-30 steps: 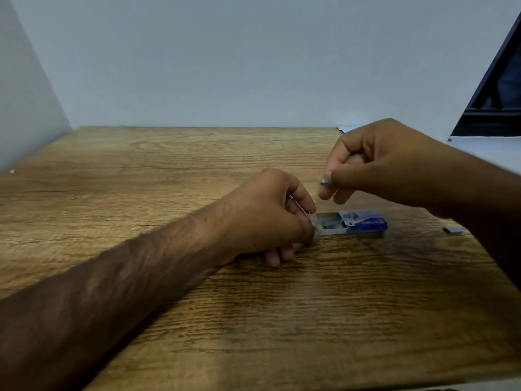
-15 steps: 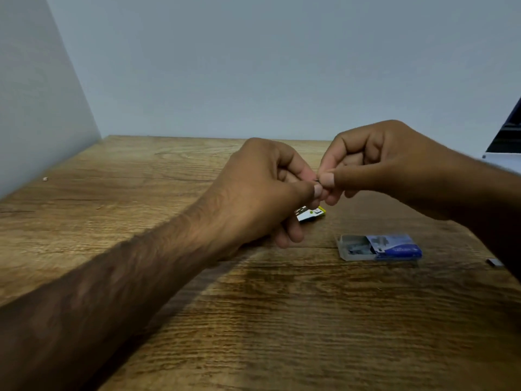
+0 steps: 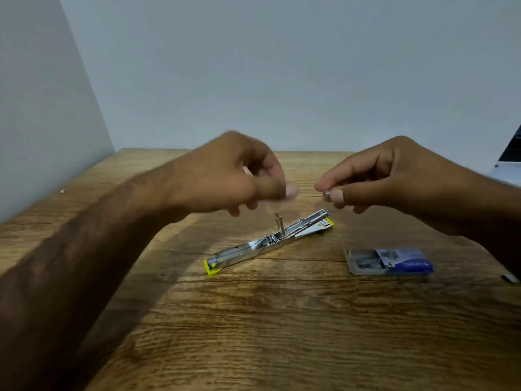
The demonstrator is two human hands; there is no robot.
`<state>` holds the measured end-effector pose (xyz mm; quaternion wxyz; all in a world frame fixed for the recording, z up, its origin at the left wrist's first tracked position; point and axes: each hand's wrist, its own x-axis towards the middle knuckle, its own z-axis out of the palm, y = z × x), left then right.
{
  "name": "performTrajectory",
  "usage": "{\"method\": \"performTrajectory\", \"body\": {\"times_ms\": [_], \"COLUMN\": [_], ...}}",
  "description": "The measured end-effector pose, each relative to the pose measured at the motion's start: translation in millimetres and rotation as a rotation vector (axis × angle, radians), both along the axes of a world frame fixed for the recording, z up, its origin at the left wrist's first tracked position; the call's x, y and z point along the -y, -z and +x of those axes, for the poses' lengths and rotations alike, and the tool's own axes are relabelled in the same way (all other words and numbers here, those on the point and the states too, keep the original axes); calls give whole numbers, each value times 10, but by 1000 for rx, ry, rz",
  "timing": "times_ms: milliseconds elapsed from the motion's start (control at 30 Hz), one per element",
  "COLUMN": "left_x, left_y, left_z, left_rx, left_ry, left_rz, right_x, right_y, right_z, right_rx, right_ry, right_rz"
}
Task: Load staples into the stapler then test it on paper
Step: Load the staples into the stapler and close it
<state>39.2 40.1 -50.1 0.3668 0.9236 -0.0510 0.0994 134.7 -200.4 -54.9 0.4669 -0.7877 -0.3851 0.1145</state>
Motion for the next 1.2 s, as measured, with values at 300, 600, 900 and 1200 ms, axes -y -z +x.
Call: {"method": "performTrajectory", "body": {"times_ms": [300, 600, 900, 1200], "left_x": [134, 170, 166, 182], "left_y": [256, 339, 329, 327], "left_z": [104, 142, 126, 124], "left_rx": [-129, -174, -209, -216], "left_ry": [66, 55, 69, 75], "left_rz": [292, 37, 1, -19], "right_x": [-282, -215, -263, -241], "right_y": [-37, 88, 110, 91], "right_z": [57, 4, -35, -25], "right_rx": [137, 330, 282, 171], "right_ry": [-91, -121, -82, -79], "right_rz": [-232, -281, -316, -332]}}
